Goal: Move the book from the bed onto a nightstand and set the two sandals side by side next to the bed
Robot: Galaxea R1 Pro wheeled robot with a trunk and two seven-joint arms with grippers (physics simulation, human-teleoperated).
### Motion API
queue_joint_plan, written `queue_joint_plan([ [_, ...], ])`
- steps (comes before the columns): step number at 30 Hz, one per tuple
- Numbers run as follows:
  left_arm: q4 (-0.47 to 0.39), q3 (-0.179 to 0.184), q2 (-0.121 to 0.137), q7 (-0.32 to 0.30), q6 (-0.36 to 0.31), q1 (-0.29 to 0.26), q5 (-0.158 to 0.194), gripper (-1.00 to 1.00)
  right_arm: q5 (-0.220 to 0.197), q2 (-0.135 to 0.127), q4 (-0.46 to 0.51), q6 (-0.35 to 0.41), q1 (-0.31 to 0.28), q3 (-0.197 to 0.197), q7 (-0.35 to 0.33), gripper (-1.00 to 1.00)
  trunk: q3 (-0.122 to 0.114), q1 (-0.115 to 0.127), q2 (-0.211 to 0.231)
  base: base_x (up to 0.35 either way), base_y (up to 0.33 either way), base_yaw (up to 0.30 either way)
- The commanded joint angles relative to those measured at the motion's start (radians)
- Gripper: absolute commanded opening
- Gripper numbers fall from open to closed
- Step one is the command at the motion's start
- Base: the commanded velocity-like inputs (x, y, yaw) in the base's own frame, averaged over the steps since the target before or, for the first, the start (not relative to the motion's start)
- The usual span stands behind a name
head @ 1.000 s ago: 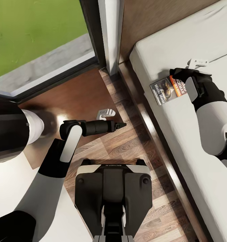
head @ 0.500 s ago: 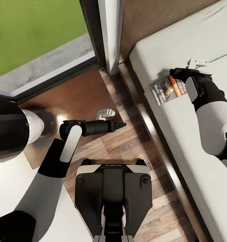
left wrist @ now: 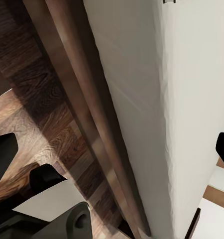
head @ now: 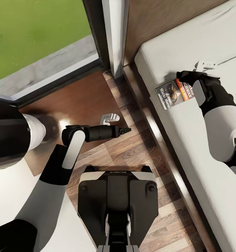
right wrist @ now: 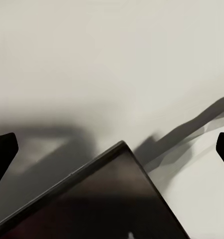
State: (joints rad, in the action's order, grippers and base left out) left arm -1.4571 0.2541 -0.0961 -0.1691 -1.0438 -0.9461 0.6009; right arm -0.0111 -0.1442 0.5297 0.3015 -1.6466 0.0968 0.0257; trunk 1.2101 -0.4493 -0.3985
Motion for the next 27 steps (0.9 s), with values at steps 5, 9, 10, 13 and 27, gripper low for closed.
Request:
queue_joint_plan([
  [5,0.000,-0.001,-0.001,-0.010,-0.003,0.000,-0.010,1.00,0.002,0.000,0.001,0.006,0.000,0.000,0.002,1.00,0.000,-0.001,-0.001,0.000,0.000,0.000],
  [9,0.000,-0.001,-0.001,-0.010,-0.003,0.000,-0.010,1.00,0.002,0.000,0.002,0.006,0.000,0.001,0.002,1.00,-0.006,-0.001,-0.001,0.000,0.000,0.000],
  [10,0.000,-0.001,-0.001,-0.010,-0.003,0.000,-0.010,1.00,0.002,0.000,0.002,0.006,0.000,0.001,0.002,1.00,-0.007,-0.001,-0.001,0.000,0.000,0.000],
  [13,0.000,-0.001,-0.001,-0.010,-0.003,-0.001,-0.010,1.00,0.002,0.000,0.004,0.006,0.000,0.001,0.002,1.00,-0.012,-0.001,-0.001,0.000,0.000,0.000],
  [27,0.000,-0.001,-0.001,-0.010,-0.003,0.000,-0.010,1.00,0.002,0.000,0.012,0.007,0.000,0.001,0.002,1.00,-0.035,-0.001,-0.001,0.000,0.000,0.000],
])
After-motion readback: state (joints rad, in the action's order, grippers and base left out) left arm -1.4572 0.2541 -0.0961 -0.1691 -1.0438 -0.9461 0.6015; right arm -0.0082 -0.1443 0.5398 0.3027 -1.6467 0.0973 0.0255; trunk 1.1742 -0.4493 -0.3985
